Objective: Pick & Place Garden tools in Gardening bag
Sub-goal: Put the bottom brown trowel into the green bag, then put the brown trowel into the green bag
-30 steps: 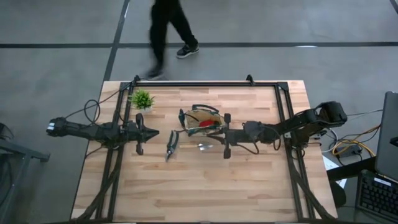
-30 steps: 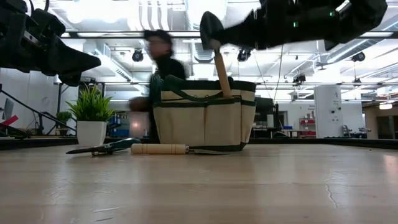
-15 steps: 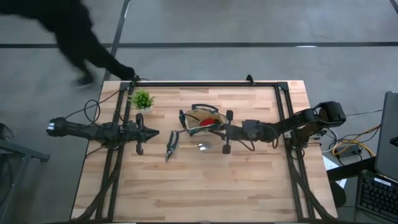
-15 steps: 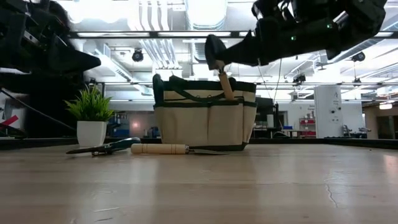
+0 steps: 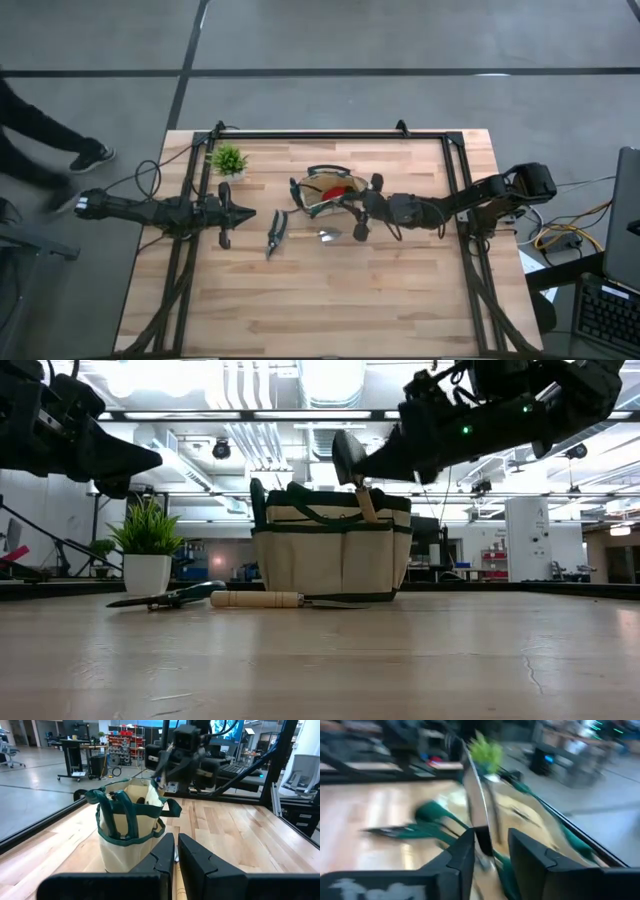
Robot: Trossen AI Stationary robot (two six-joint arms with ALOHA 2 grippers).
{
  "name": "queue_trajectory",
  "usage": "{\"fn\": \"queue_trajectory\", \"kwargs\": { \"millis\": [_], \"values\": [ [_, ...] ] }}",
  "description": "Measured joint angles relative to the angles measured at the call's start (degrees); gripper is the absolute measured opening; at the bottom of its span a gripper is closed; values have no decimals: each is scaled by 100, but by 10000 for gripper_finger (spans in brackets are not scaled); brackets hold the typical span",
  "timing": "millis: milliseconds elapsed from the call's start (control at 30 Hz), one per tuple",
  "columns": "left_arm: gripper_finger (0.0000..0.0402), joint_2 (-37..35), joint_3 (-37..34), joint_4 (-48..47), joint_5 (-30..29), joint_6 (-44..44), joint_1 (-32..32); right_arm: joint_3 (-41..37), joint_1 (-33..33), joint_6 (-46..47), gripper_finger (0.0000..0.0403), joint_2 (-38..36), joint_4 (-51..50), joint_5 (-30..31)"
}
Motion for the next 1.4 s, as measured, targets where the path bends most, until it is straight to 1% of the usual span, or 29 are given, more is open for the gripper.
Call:
{"fn": "queue_trajectory", "kwargs": {
  "millis": [100,167,333,500,633,700,833,900,1033,1100,1167,1267,1400],
  "values": [
    [30,0,0,0,0,2,0,-2,-3,344,130,-5,-359,631],
    [30,0,2,-2,0,0,0,-2,-4,575,136,-10,-499,797],
    [30,0,2,-2,0,0,0,-2,45,891,132,-25,-685,828],
    [30,0,1,-1,0,1,0,-7,243,1166,114,-237,-1445,835],
    [30,0,0,-1,0,0,0,-13,338,1188,99,-614,-2148,867],
    [30,0,0,-1,0,0,0,-15,354,1166,92,-832,-2354,973],
    [30,0,2,-2,0,0,0,-15,377,940,78,-1353,-2637,957],
    [30,0,2,-1,0,0,0,-15,457,759,73,-1551,-2650,674],
    [30,0,1,-1,0,0,0,-15,675,336,70,-1701,-2578,-521],
    [30,0,0,-2,0,2,0,-15,785,287,71,-1683,-2553,-1155],
    [30,0,0,0,0,0,0,-11,905,330,72,-1547,-2398,-1646],
    [30,0,2,0,0,0,0,-17,1011,416,74,-1345,-2285,-2071],
    [30,0,1,-1,1,0,0,-15,1060,579,77,-1036,-2147,-2277]
  ]
}}
